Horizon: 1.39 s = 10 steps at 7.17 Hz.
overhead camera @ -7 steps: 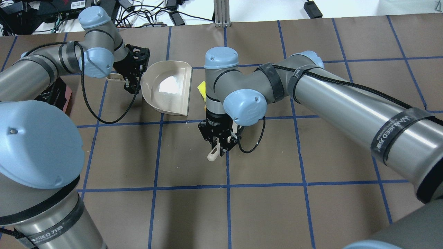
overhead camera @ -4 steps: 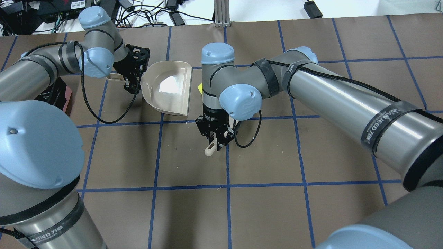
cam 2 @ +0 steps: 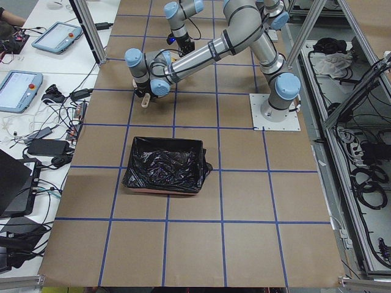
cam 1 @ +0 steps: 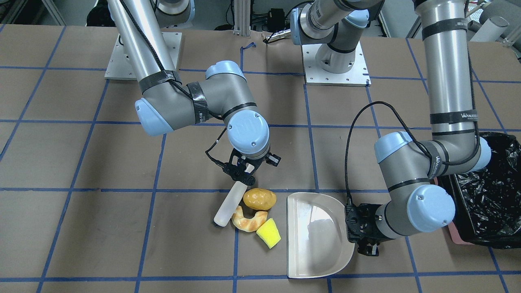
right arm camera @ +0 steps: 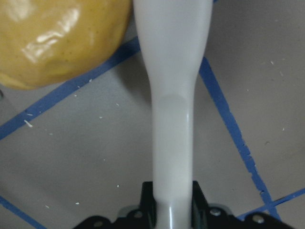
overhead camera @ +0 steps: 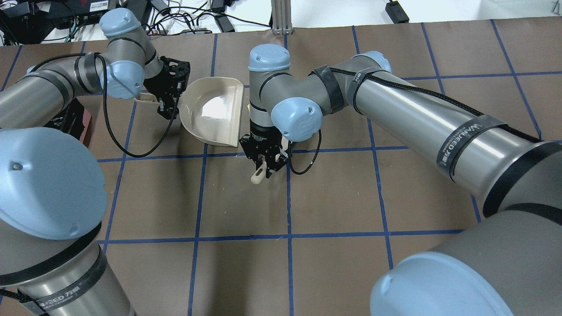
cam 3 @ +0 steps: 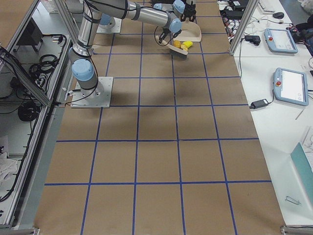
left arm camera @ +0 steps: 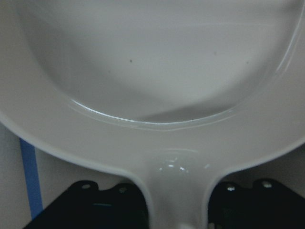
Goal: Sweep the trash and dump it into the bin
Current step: 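Lower the brush behind the sponge and bread near the dustpan, then sweep the sponge, roll and pastry into the dustpan with the right gripper's brush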
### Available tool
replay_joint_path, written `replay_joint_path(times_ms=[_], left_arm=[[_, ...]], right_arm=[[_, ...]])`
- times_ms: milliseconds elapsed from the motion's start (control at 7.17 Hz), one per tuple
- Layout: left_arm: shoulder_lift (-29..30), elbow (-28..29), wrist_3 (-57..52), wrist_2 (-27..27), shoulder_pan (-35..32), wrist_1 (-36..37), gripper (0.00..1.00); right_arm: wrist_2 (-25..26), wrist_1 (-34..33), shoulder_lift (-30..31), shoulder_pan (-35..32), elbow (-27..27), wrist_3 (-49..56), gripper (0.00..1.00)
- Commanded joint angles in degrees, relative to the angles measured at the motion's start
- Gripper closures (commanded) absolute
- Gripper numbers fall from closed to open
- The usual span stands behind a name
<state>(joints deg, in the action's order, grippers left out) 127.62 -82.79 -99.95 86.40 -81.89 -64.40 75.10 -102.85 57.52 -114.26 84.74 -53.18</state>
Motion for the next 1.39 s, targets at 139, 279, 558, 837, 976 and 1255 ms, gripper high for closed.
replay_joint_path(times_ms=[139,279,558,837,976,1255], left_arm=[[0.2,-0.2,-0.1,0.0,0.1,0.1,0.95],[0.3,-0.2,-0.1,0.0,0.1,0.1,0.95],[0.3,-0.2,-0.1,0.0,0.1,0.1,0.95],[0.3,-0.2,-0.2,0.0,0.2,0.1,0.95],[0.2,-0.2,-0.1,0.0,0.2,0.1,0.95],[0.3,-0.2,-0.1,0.0,0.2,0.1,0.95]], right_arm=[[-1.4,-2.1,-0.6,0.0,-0.6,0.3,0.77],[-2.1,-3.6,-1.0,0.0,-0.6,1.7,0.76],[-2.9,-5.1,-1.3,0.0,-0.6,4.2,0.76],[-3.4,-6.2,-1.5,0.0,-0.6,6.1,0.76],[-4.1,-7.2,-1.9,0.0,-0.6,7.1,0.76],[-5.6,-9.6,-2.2,0.0,-0.8,7.2,0.76]])
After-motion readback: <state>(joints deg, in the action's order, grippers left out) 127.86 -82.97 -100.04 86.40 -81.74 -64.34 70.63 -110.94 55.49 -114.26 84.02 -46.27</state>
